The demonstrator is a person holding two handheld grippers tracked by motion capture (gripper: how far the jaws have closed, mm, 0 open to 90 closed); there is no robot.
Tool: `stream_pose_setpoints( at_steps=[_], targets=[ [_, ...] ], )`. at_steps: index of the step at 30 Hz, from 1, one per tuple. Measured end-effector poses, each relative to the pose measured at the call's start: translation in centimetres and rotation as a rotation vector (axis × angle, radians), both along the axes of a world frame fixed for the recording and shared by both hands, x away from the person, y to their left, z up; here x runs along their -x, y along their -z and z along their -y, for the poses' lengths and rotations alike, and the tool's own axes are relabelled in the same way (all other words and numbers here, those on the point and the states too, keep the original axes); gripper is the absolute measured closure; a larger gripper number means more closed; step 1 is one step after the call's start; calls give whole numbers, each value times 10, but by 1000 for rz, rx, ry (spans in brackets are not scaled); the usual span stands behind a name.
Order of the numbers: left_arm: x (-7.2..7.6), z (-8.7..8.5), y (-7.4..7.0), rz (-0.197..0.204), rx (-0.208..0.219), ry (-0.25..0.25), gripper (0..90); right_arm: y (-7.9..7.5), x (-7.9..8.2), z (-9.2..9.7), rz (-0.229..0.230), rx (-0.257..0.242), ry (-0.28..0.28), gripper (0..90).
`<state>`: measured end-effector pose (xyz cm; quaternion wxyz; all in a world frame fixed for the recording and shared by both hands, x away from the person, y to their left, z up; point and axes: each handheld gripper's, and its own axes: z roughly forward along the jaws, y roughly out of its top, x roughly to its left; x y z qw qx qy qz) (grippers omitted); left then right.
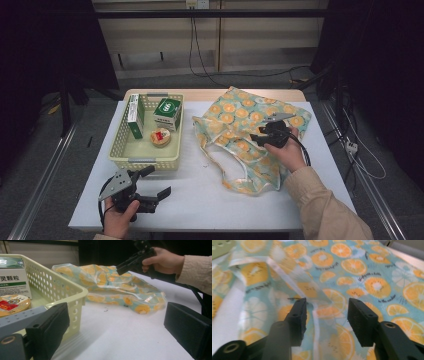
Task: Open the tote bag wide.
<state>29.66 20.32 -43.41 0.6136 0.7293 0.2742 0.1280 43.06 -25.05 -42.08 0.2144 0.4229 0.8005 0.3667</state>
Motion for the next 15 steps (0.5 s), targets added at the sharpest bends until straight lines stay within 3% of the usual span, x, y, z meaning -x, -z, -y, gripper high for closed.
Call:
stream_pose_setpoints(
  at_steps=[4,7,9,15],
  targets=[
    [1,1,-1,3,-4,3,60,-9,16,-12,27,3,-69,484],
    [1,2,-1,3,-5,2,60,-10,28,-22,21,-4,-133,586],
    [1,1,-1,4,-3,2,60,-6,37,-31,8,-2,-180,667],
    [2,1,-1,4,-4,3,60,14,46,-47,-37,38,-242,683]
  ],
)
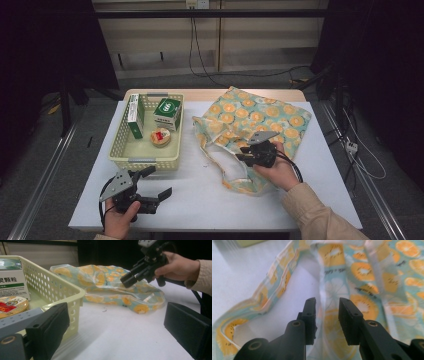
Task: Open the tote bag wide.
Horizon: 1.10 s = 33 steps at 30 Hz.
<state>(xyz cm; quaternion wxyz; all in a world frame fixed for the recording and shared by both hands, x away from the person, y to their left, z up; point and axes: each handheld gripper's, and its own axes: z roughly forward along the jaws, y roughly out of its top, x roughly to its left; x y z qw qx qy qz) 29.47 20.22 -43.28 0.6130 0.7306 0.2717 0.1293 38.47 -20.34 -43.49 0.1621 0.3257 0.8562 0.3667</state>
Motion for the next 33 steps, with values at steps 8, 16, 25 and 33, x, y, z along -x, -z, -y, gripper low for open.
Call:
stream_pose_setpoints(
  at_steps=[8,16,25,33],
  targets=[
    [-1,-1,1,-2,-4,-2,60,17,-6,2,-34,35,43,854],
    [-1,-1,0,3,-7,-3,60,21,-9,4,-71,8,66,900],
    [0,-1,0,4,0,-1,60,13,17,-4,-161,-64,-53,900],
    [0,0,-1,6,-5,1,60,0,7,11,-117,-138,19,900]
  ],
)
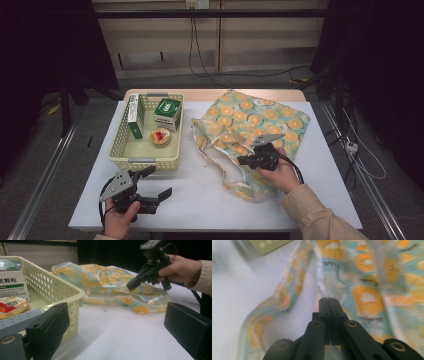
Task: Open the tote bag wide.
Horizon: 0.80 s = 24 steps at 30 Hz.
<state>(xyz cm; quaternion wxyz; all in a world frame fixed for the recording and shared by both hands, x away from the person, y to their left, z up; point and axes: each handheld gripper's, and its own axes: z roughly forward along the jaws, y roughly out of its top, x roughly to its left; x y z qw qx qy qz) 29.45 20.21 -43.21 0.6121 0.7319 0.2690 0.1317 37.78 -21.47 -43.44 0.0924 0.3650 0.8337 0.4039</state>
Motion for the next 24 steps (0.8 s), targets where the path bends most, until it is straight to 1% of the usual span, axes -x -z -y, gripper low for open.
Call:
stream_pose_setpoints(
  at_steps=[1,2,3,4,6,8,10,12,14,15,18,20,24],
  targets=[
    [0,0,0,-2,1,-1,60,-1,-3,3,3,-15,14,900],
    [0,0,0,-2,1,-1,60,-2,-6,7,-6,-44,28,900],
    [0,-1,0,-2,4,-3,60,-3,-9,10,-10,-55,43,900],
    [0,-1,1,-4,4,-4,60,-4,-11,12,-12,-52,55,900],
    [-1,-1,1,-4,7,-6,60,-6,-15,16,4,-34,73,900],
    [-1,-1,1,-3,8,-5,60,-9,-18,20,7,-46,87,900],
    [-1,-1,1,-4,8,-5,60,-12,-21,23,26,-28,108,900],
    [-1,-1,1,-4,7,-3,60,-14,-26,27,47,1,134,900],
    [-1,0,1,-6,7,-1,60,-13,-33,33,49,21,150,900],
    [-1,0,1,-6,8,-1,60,-12,-36,35,51,30,167,900],
    [-1,-1,1,-5,9,-4,60,-3,-43,41,36,30,198,900],
    [-1,-2,1,-7,6,-5,60,3,-46,41,32,57,204,900],
    [-1,-2,2,-9,4,-4,60,12,-49,34,22,78,185,898]
  ],
)
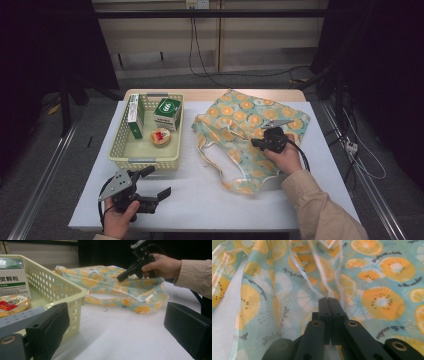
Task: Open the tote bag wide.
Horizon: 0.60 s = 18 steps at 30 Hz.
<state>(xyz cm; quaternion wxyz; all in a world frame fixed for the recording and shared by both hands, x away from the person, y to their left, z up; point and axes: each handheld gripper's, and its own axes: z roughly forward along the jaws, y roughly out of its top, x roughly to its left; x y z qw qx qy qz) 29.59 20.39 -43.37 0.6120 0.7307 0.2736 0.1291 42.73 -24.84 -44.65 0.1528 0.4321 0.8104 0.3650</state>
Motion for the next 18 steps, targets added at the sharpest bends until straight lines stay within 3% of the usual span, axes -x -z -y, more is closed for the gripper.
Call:
stream_pose_setpoints(
  at_steps=[5,8,9,16,18],
  targets=[
    [0,0,0,2,-2,3,60,3,2,-9,28,52,-6,719],
    [0,1,0,0,-2,6,60,-2,6,-14,58,72,3,565],
    [0,1,0,2,-2,5,60,-5,8,-15,75,71,0,551],
    [1,2,-1,4,-5,9,60,-23,20,-32,144,53,-62,562],
    [1,2,-1,5,-7,11,60,-24,23,-37,142,57,-111,746]
  ],
)
